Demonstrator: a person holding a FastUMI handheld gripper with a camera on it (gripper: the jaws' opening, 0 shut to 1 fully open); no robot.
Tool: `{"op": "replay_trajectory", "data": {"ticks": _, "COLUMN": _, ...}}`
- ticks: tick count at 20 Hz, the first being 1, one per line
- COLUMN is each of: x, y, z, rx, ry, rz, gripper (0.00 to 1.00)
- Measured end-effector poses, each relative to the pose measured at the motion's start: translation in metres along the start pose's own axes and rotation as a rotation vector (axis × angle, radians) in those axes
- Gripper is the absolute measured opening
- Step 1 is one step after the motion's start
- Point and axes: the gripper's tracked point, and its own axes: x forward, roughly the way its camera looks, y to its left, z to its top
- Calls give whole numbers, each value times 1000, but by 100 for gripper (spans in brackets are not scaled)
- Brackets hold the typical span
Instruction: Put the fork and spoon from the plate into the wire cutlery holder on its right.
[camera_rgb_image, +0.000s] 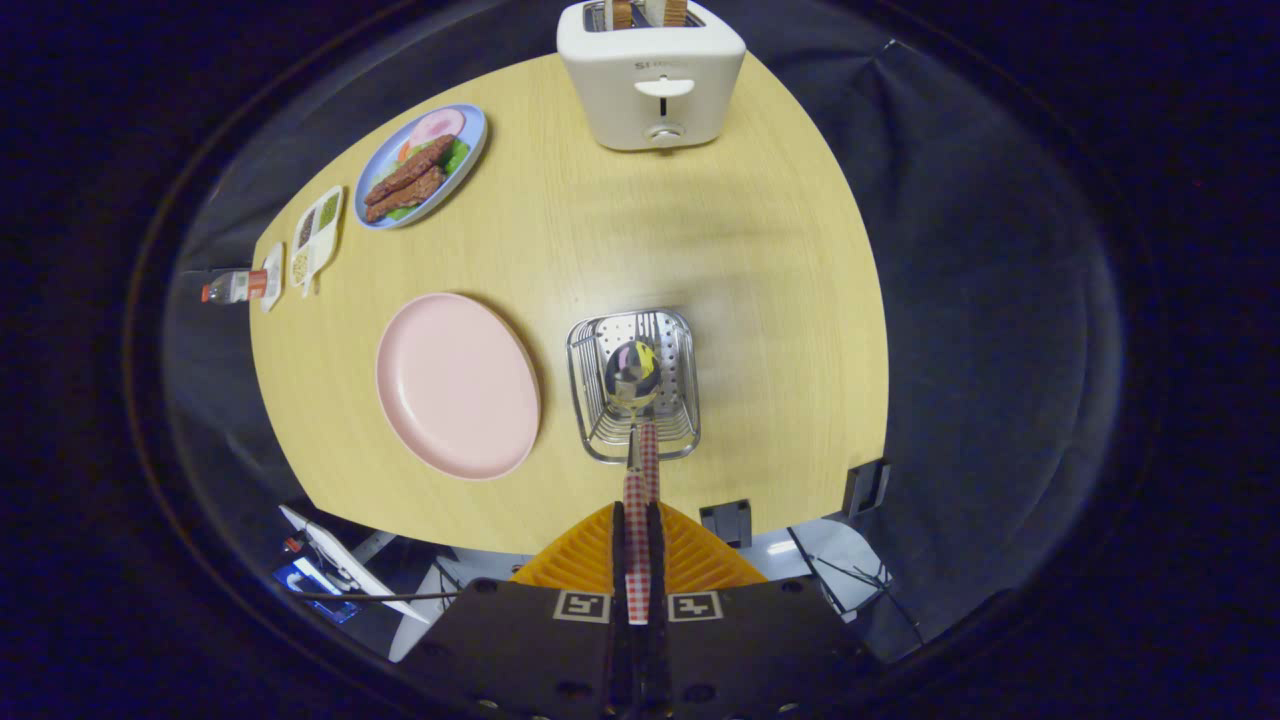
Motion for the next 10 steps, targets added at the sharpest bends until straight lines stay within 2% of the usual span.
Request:
{"op": "replay_trajectory", "data": {"ticks": 8, "x": 15, "y": 13, "z": 23, "rx": 8, "ry": -16, "rz": 51, "gripper": 13}}
{"op": "replay_trajectory", "data": {"ticks": 10, "x": 7, "y": 14, "z": 33, "rx": -3, "ry": -82, "rz": 66, "gripper": 22}}
